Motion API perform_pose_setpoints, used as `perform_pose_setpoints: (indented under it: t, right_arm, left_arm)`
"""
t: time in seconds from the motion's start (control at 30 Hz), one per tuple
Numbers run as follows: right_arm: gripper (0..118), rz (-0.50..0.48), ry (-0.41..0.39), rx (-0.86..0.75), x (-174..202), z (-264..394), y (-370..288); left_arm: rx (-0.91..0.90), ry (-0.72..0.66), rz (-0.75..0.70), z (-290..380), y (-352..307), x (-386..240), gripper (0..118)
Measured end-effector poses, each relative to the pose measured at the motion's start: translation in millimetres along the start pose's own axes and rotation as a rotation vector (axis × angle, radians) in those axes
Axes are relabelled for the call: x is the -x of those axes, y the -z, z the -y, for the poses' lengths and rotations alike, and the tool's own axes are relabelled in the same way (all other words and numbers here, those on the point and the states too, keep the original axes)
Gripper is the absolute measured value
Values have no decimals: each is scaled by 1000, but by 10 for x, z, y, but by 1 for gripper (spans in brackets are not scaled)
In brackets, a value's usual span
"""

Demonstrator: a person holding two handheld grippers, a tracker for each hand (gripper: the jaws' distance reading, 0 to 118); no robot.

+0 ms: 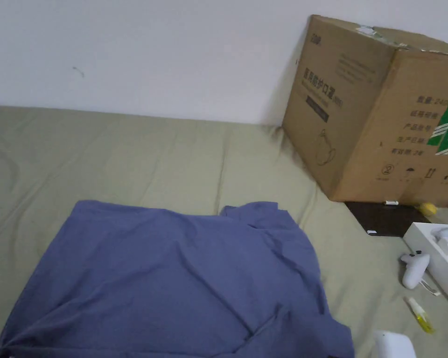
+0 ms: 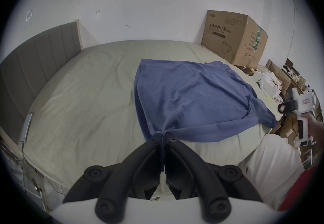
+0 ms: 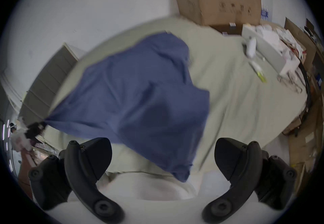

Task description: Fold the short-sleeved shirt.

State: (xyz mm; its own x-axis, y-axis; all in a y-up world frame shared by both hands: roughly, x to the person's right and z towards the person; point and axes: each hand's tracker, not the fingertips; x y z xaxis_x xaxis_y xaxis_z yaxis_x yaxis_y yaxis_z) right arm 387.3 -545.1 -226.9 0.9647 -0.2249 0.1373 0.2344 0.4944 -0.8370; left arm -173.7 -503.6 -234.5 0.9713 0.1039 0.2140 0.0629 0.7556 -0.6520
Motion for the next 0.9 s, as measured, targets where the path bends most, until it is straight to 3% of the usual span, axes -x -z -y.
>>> perform_pose_setpoints:
  t: [0.07,0.2,0.23,0.27,0.33,0.4,0.53,0.7,0.9]
  right_arm:
    - [116,20,-36,47,-14,24,138]
    - [115,32,-115,-30,200,-100,249]
    - [113,38,-117,-34,210,-127,265]
    - [102,44,-118,-38,229,-149,279]
    - [3,39,-92,-18,180,-176,353]
    - [1,10,-57,-32,148,-158,270]
    - [1,-27,-131,-145,166,-76,14]
    - [1,-51,-118,-280,229,-62,-366]
    - [1,-81,-115,-349,360,-501,-592]
  left_arm:
    - [3,-1,4,-19,12,-9,3]
    - [16,-17,0,-35,10,-185,3]
    - [20,-20,-4,-50,13,-185,3]
    - [25,-22,-8,-49,21,-194,3]
    - [31,-26,-14,-41,32,-197,3]
    - [41,-33,-25,-35,35,-181,3]
    - [37,-59,-35,-16,2,-124,3]
    - [-12,-63,-64,-77,-86,-146,3]
    - [-74,-83,-61,-505,-7,-105,3]
